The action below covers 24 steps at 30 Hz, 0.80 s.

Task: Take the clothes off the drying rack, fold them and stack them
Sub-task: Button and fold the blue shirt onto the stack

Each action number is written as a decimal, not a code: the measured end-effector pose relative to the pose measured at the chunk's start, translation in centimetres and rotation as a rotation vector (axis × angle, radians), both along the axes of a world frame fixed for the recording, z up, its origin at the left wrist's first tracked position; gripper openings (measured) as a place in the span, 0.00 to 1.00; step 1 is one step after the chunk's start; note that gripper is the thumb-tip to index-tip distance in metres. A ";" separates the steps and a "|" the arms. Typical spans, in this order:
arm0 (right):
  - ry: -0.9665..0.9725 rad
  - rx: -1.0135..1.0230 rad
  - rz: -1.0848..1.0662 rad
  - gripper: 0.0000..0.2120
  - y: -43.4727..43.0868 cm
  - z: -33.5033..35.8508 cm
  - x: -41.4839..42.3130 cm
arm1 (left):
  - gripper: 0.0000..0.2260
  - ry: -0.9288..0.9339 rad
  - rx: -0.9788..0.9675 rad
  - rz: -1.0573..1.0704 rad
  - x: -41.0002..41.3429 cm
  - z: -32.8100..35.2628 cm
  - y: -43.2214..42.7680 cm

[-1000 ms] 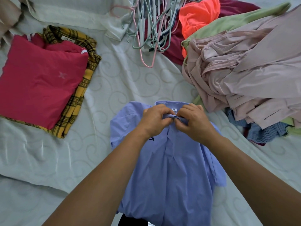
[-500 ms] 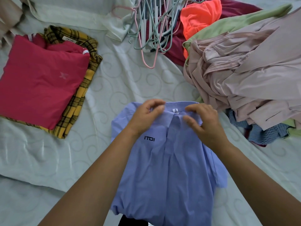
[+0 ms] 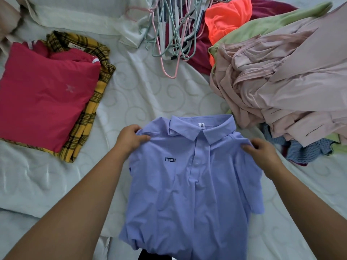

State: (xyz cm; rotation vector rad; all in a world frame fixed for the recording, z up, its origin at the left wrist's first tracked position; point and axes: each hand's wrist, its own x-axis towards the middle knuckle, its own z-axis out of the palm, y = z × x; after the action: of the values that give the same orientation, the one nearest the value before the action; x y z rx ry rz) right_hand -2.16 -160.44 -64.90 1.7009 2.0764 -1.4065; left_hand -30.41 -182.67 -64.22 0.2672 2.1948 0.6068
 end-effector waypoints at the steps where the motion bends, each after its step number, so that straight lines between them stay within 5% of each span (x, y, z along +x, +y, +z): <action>1: 0.051 -0.005 -0.094 0.09 0.3 0.4 0.3 | 0.10 -0.004 0.036 0.046 -0.8 0.3 -0.6; 3: 0.097 -0.001 -0.203 0.02 0.8 0.9 1.0 | 0.11 0.006 0.039 0.088 -2.3 1.1 -2.1; 8: 0.109 -0.042 -0.307 0.08 0.6 1.0 0.9 | 0.21 -0.094 -0.112 -0.016 -3.8 2.3 -2.8; 13: 0.086 -0.120 -0.272 0.09 0.1 0.7 0.0 | 0.16 0.092 0.024 -0.234 -2.6 0.9 0.6; 18: 0.114 0.116 -0.265 0.06 0.6 1.9 0.2 | 0.12 -0.113 -0.060 -0.193 -2.4 1.3 2.8; 24: 0.286 0.121 -0.327 0.04 0.1 5.7 0.9 | 0.13 -0.250 0.006 -0.087 -5.3 5.0 1.0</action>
State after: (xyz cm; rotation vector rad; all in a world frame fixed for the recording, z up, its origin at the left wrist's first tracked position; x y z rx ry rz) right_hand -1.22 -160.38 -59.22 2.0732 2.1326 -1.7395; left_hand -35.66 -181.66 -59.20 0.2728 1.9318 0.5670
